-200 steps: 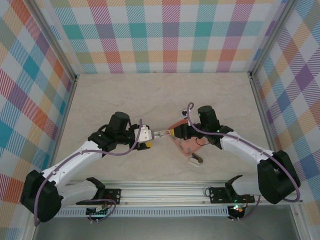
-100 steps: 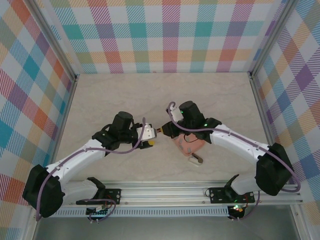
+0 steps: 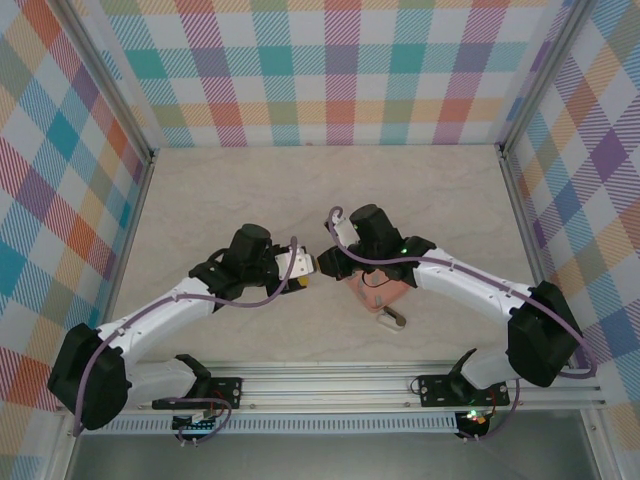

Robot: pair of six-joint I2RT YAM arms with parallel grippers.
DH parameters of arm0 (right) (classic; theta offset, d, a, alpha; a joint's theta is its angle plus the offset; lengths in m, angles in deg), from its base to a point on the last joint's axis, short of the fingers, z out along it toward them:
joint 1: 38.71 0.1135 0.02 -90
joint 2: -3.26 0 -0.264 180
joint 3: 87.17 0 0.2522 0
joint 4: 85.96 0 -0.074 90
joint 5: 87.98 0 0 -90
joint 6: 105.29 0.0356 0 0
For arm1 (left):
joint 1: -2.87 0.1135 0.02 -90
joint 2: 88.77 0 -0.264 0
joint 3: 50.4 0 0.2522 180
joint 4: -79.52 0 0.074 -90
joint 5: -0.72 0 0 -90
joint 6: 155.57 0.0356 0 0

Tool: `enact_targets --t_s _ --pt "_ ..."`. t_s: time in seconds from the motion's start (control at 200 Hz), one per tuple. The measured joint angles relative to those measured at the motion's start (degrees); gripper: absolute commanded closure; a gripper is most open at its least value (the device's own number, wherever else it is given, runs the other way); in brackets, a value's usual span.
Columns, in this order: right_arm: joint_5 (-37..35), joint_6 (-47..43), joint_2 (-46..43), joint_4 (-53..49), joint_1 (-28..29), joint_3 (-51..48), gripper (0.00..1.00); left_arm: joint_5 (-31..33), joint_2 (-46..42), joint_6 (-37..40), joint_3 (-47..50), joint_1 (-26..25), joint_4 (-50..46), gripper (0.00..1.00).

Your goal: Load the staples into the stapler

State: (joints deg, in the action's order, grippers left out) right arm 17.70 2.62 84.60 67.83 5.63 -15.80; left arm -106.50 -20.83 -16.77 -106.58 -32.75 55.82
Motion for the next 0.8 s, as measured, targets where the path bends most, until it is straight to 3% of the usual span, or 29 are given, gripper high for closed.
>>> enact_targets --t_s 0.24,0.65,0.725,0.8 --pt "2.1 0.6 -0.1 1.9 0.1 0.0 0.90 0.6 0.6 -0.1 0.0 -0.7 0.0 0.52" --pt "3.9 1.8 -0.1 3.3 0.3 -0.5 0.88 2.3 0.6 -1.1 0.0 -1.1 0.1 0.76" --pt "3.8 1.9 -0.1 3.4 0.3 -0.5 0.79 2.4 0.6 -1.4 0.0 -1.1 0.1 0.79" --pt "2.9 2.5 -0.2 3.5 0.3 -0.8 0.57 2.4 0.6 -2.3 0.0 -1.3 0.6 0.81"
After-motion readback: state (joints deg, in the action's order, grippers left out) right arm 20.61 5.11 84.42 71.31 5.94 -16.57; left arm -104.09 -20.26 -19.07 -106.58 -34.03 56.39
